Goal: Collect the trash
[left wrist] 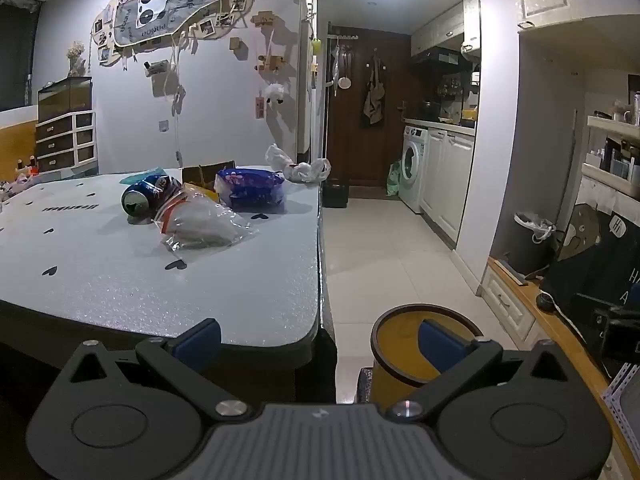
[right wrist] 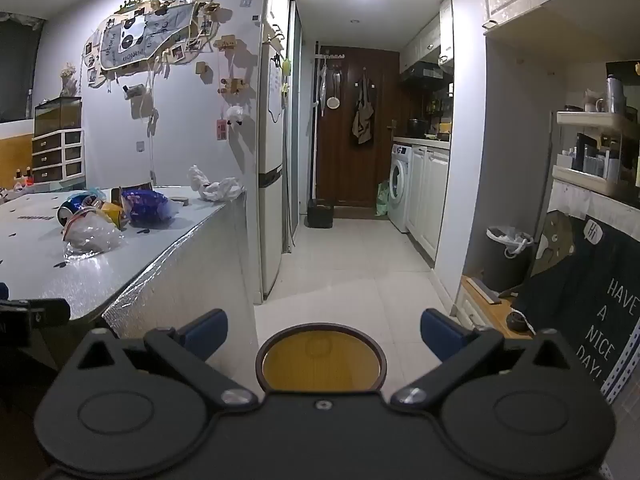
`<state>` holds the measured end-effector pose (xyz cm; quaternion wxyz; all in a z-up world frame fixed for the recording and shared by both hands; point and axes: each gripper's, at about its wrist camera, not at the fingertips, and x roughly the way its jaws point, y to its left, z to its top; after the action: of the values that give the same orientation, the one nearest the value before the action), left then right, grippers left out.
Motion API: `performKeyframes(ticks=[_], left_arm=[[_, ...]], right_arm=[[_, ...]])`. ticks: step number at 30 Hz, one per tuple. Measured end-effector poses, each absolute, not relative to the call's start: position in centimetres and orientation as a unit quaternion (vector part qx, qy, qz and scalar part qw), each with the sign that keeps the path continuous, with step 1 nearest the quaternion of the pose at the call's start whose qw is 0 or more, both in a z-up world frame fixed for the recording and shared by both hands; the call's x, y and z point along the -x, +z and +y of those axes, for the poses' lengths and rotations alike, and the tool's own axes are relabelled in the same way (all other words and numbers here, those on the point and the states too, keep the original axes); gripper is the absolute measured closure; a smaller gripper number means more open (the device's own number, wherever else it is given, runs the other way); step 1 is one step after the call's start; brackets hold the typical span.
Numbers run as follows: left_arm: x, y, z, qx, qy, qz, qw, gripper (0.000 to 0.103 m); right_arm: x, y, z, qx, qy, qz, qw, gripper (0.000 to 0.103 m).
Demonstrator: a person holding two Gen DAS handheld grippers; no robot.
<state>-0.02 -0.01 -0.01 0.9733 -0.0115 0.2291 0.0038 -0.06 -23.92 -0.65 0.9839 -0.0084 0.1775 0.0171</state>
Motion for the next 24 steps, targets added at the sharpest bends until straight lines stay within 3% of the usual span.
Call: performKeyframes(ticks=[24], left_arm=[[0.01, -0.02, -0.02, 0.009, 0.005, 0.226, 0.974, 0.000]], right_arm=[[0.30, -0.99, -24.32, 0.010, 0.015, 0.177, 0.984, 0.000]])
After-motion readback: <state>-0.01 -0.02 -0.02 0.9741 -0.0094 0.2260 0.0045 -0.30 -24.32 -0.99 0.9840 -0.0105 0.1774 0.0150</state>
